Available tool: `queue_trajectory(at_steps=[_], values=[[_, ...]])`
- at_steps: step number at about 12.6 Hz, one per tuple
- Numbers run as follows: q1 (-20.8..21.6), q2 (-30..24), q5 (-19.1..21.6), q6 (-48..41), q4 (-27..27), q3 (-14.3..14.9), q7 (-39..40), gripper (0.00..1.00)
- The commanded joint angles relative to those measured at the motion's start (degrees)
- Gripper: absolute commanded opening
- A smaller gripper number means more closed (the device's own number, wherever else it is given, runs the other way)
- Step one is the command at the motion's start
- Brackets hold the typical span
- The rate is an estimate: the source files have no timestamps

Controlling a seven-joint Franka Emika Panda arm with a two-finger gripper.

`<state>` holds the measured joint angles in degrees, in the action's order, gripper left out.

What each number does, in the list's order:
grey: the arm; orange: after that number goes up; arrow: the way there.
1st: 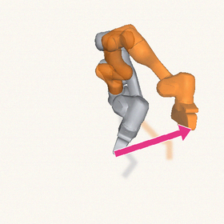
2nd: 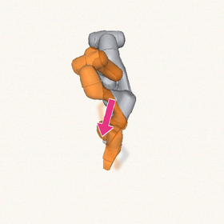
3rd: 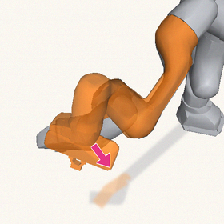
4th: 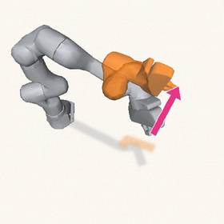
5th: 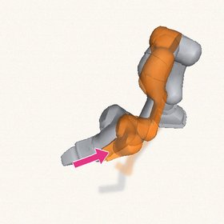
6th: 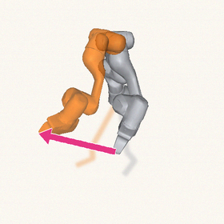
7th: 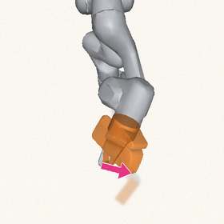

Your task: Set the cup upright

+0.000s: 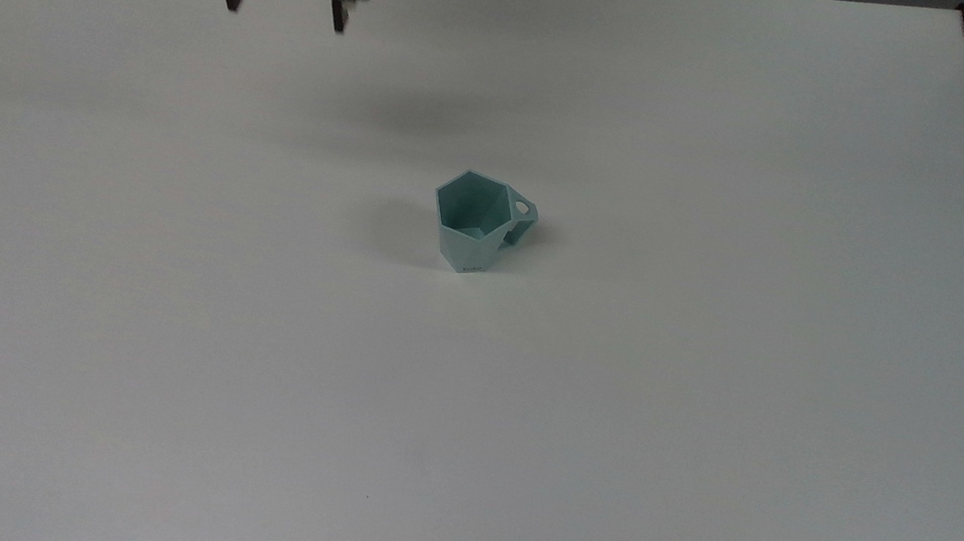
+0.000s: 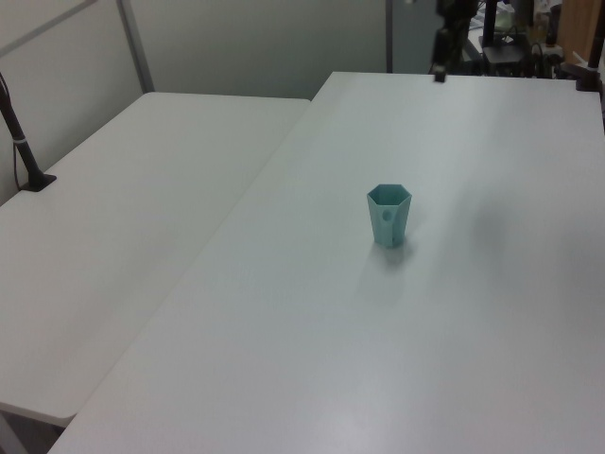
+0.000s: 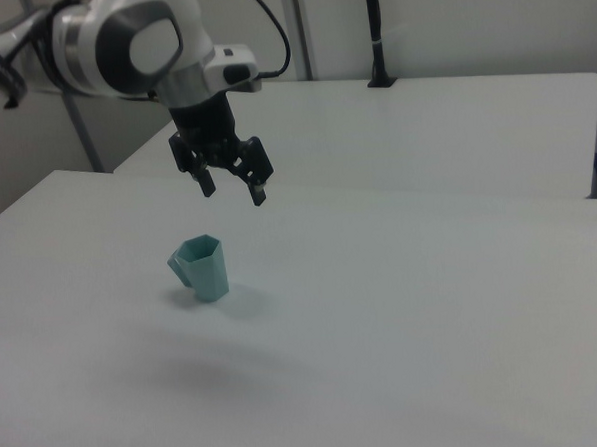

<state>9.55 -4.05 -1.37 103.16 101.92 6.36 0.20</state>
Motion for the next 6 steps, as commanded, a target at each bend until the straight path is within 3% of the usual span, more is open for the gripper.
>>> queue_trajectory(at_steps=[1, 6], values=[[-1.03, -0.16, -0.39, -7.62, -4.10, -0.12, 6.91, 1.00], [-1.20, -0.43, -0.30, -7.80, -4.98, -0.03, 6.30, 1.00]])
